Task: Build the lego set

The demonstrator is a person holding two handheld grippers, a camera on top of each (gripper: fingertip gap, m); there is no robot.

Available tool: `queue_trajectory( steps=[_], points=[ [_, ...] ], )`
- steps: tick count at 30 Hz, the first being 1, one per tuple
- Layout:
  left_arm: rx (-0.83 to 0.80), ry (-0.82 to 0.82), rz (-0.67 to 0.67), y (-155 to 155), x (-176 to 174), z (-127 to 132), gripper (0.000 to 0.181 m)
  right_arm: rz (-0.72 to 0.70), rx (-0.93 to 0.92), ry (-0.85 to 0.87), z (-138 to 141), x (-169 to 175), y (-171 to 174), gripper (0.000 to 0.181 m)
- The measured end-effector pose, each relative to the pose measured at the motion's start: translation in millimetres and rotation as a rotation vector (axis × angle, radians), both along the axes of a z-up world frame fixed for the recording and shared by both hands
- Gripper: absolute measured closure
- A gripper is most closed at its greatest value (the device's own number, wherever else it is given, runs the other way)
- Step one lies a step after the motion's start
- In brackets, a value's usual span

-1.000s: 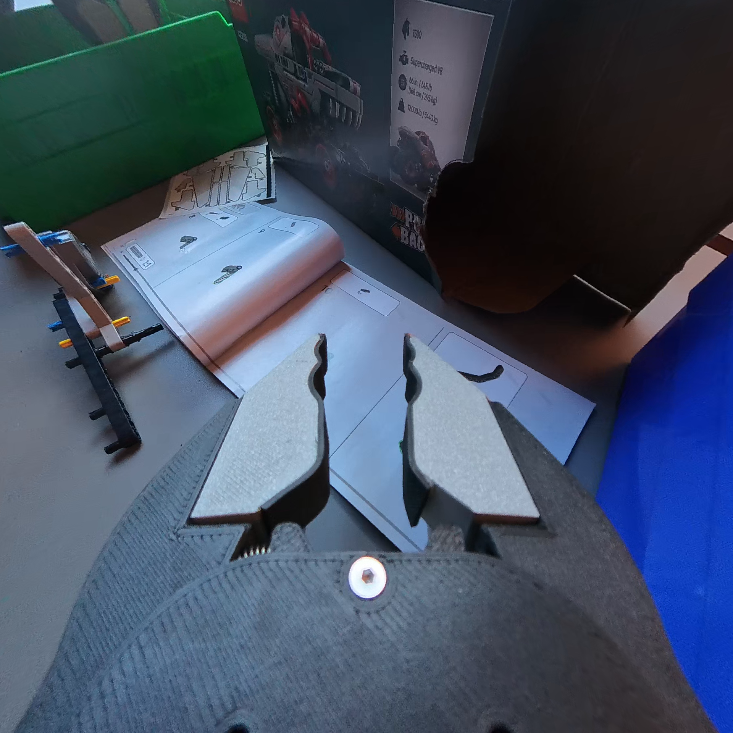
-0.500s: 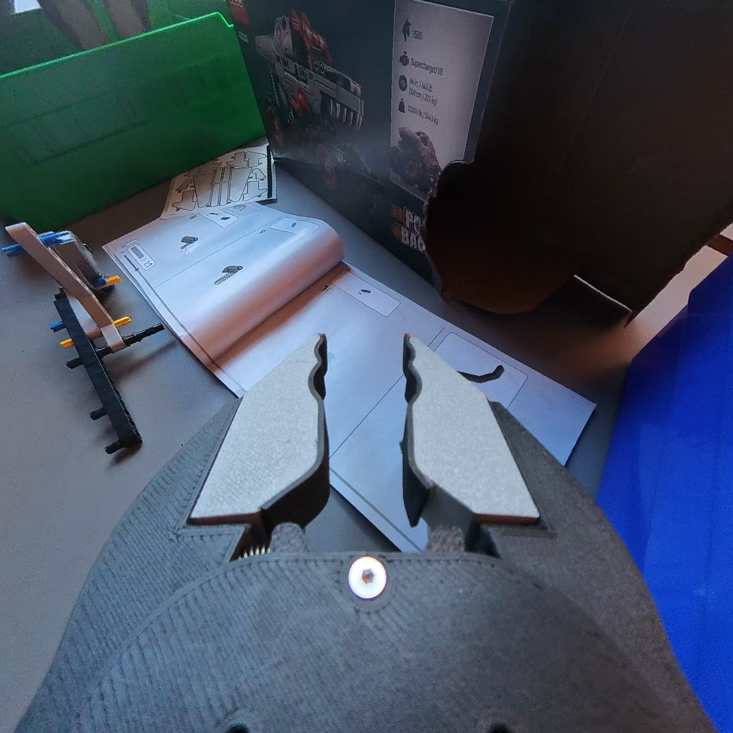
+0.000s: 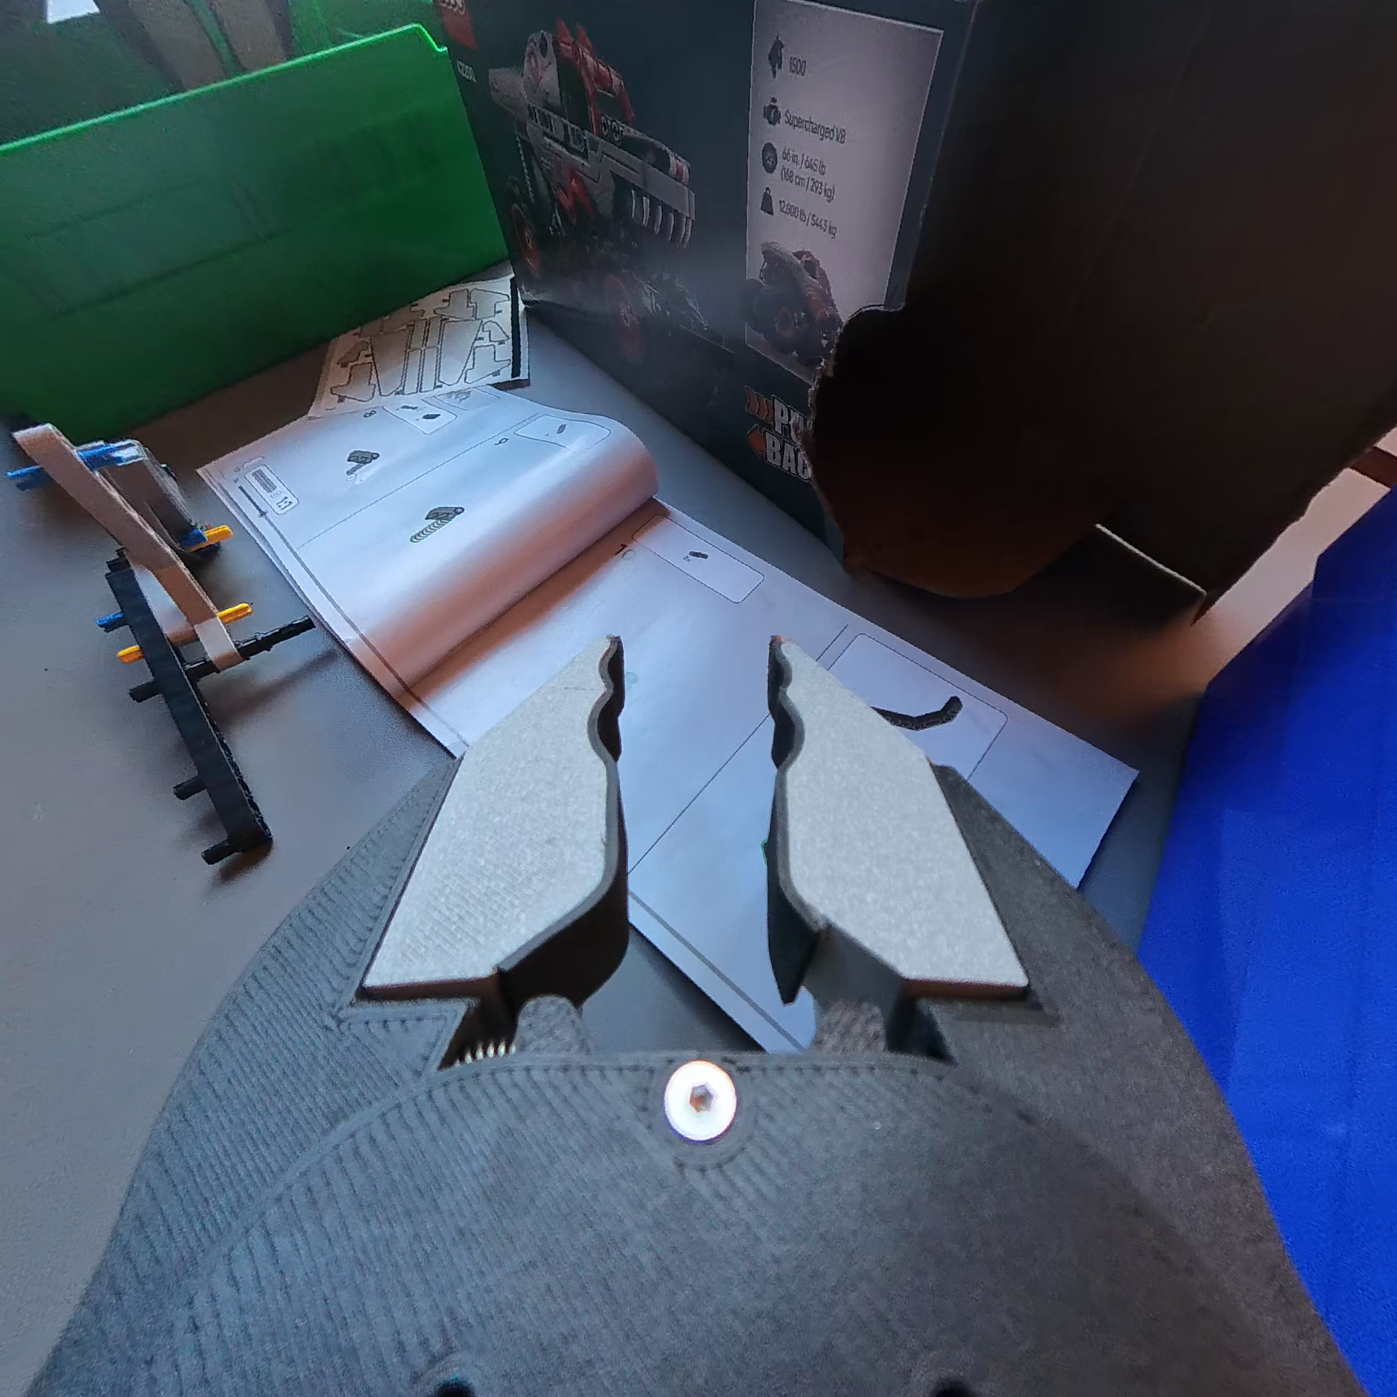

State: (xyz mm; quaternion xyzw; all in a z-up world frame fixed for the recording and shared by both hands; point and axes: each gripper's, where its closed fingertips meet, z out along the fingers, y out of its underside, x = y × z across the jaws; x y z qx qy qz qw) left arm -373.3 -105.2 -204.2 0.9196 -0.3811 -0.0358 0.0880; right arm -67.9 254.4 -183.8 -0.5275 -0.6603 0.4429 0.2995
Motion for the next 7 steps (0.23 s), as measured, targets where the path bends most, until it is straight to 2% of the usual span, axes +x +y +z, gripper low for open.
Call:
queue_trajectory(
  steps=[1, 5, 7],
  points=[
    [0.029, -0.015, -0.005, 3, 1, 4, 0.181, 0.001, 0.001, 0.001, 0, 0, 0, 0.145],
    [0.111, -0.028, 0.047, 8, -6, 11, 0.181, 0.015, 0.007, 0.012, 1, 1, -3, 0.146],
    [0.069, -0.050, 0.107, -3, -8, 9, 0.181, 0.023, 0.010, 0.021, 3, 2, -4, 0.147]
  ],
)
